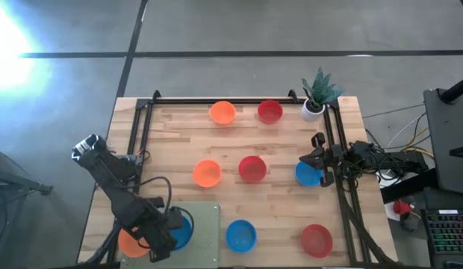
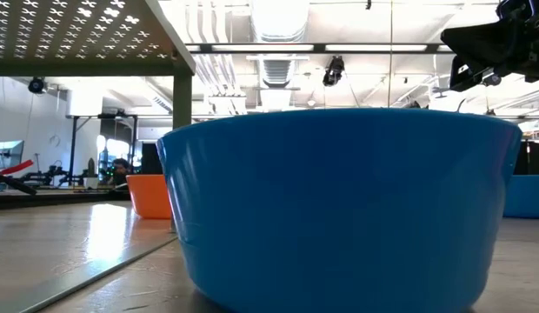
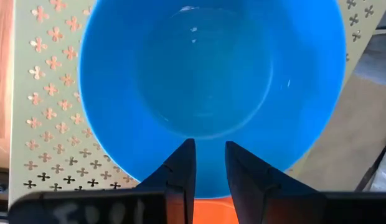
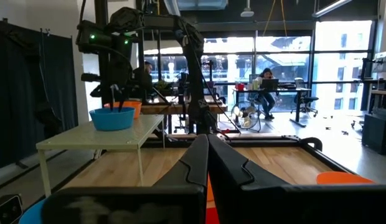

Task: Pick & Place Mini bowls
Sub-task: Put the top left blue bowl on the shelf, then put the middle left red bowl on the shelf

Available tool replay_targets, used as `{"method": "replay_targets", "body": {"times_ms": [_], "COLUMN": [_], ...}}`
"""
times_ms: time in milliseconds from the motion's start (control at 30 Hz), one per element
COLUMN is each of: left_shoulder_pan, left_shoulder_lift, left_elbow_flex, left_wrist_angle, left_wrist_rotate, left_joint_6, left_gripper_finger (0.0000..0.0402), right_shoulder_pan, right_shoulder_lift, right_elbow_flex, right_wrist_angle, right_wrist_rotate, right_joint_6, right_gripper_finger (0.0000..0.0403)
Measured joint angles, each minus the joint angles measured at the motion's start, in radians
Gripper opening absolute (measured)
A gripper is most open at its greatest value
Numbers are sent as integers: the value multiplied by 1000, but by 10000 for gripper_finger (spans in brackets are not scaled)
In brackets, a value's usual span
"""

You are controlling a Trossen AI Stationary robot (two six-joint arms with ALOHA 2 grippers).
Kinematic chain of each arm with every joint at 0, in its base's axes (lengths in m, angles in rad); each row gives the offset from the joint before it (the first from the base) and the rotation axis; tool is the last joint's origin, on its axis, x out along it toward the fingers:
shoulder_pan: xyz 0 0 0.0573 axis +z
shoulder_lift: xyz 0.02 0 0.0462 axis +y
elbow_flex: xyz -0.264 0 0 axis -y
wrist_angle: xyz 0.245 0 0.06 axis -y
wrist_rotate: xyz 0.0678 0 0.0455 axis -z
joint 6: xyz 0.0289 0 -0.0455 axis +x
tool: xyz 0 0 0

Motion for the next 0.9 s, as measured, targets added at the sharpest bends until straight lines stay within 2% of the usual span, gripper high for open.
{"method": "replay_targets", "body": {"times_ms": [567, 733, 900], "left_shoulder_pan": [-1, 1, 4], "left_shoulder_lift": [0, -1, -2], "left_elbow_flex": [-34, -21, 22], "left_wrist_angle": [-11, -11, -12], "left_wrist_rotate": [109, 103, 51], "left_joint_6": [-11, -1, -4], "left_gripper_finger": [78, 78, 78], "right_shoulder_pan": [0, 0, 0], "right_shoulder_lift": [0, 0, 0], "right_elbow_flex": [0, 0, 0], "right_wrist_angle": [0, 5, 7], "right_wrist_rotate": [0, 0, 0], "right_joint_6": [0, 0, 9], "right_gripper_finger": [8, 8, 8]}}
